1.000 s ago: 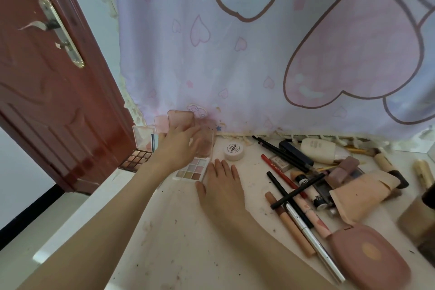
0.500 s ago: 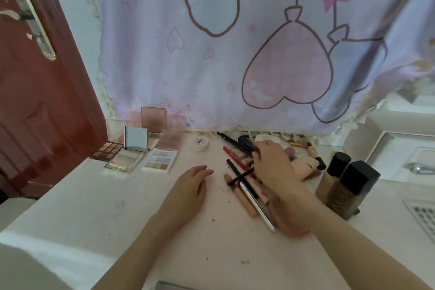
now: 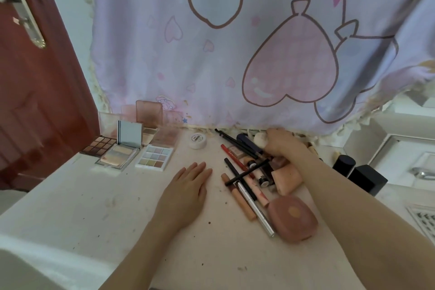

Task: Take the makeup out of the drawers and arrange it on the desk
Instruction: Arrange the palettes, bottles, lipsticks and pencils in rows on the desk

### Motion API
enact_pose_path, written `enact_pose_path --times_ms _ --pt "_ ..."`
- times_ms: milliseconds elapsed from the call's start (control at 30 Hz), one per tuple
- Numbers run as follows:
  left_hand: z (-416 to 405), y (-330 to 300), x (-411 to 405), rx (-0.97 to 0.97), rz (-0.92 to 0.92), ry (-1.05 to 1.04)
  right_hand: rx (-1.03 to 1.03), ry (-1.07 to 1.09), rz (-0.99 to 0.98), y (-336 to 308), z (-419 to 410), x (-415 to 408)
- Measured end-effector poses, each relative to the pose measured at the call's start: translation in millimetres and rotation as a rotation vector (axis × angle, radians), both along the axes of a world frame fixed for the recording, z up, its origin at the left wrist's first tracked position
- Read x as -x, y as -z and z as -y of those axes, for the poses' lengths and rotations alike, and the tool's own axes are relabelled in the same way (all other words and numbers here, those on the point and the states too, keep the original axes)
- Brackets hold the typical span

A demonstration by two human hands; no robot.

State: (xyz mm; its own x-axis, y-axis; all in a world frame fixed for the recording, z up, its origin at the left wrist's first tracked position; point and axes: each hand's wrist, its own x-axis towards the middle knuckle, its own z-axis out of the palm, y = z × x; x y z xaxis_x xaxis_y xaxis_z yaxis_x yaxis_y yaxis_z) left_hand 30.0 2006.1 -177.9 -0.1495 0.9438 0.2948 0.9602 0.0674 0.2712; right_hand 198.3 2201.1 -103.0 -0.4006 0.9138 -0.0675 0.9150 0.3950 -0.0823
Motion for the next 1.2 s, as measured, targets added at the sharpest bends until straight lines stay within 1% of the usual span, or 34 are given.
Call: enact_pose_path --times_ms 133,267,367,433,500,567,600,667,700,733,767,867,900,933,967,1033,1100,1133,1200 --pt "-0.9 0.7 1.2 -0.001 -0.007 -0.007 -0.003 -0.054 0.042 2.5 -12.6 2.9" --pt "-1.3 1.6 1.6 -0.015 -0.003 -0.011 -0.051 -0.084 0.071 0.2 -17.9 3.1" --pt "-2.3 1.9 2.7 -0.017 0.008 -0.013 -0.069 -0.09 0.007 -5.3 -15.7 6.3" --pt "-2.6 1.7 2.5 -0.022 0.027 -0.013 -0.058 -0.086 -0.107 -11.7 -10.8 9.5" --pt "-2.7 1.4 2.5 -0.027 0.045 -0.014 -0.026 -0.059 -0.338 -20.7 1.0 12.8" --pt "-3.0 1.6 2.8 -0.028 0.069 -0.015 0.068 0.025 -0.697 -30.4 20.1 16.8" --pt "-3.3 1.5 3.3 -0.023 0.085 -0.015 0.188 0.096 -0.914 -35.1 32.0 17.9" --pt "-2.6 -0.1 3.8 -0.014 0.136 -0.021 0.575 0.2 -1.348 -42.1 59.9 17.0" --pt "-1.8 -1.9 3.9 -0.02 0.179 -0.03 0.763 0.216 -1.506 -42.1 74.2 15.1" --pt "-0.4 -4.6 3.5 -0.031 0.237 -0.039 0.894 0.219 -1.608 -39.4 88.1 12.5" --pt "1.6 -7.9 2.6 -0.044 0.314 -0.045 0.969 0.231 -1.667 -35.5 101.8 10.4" --pt "12.2 -22.7 -8.4 -0.167 0.641 -0.013 1.1 0.308 -1.793 -19.0 136.3 5.8" --pt "16.7 -30.0 -14.4 -0.237 0.684 0.025 1.132 0.345 -1.814 -14.9 145.5 3.8" --pt "21.5 -38.7 -21.0 -0.304 0.662 0.076 1.156 0.377 -1.823 -12.2 153.0 1.5" --pt "25.9 -46.8 -27.1 -0.354 0.602 0.128 1.179 0.398 -1.835 -10.4 159.1 -1.4" --pt "32.4 -61.4 -38.0 -0.392 0.429 0.191 1.222 0.414 -1.889 -9.2 168.3 -9.1" --pt "38.2 -72.3 -43.9 -0.415 0.277 0.203 1.245 0.411 -1.909 -13.4 176.4 -16.2" --pt "41.3 -76.9 -45.3 -0.42 0.243 0.198 1.245 0.394 -1.862 -15.8 179.5 -19.3" --pt "47.2 -86.0 -46.0 -0.421 0.204 0.214 1.28 0.301 -1.691 -19.7 183.4 -25.8"
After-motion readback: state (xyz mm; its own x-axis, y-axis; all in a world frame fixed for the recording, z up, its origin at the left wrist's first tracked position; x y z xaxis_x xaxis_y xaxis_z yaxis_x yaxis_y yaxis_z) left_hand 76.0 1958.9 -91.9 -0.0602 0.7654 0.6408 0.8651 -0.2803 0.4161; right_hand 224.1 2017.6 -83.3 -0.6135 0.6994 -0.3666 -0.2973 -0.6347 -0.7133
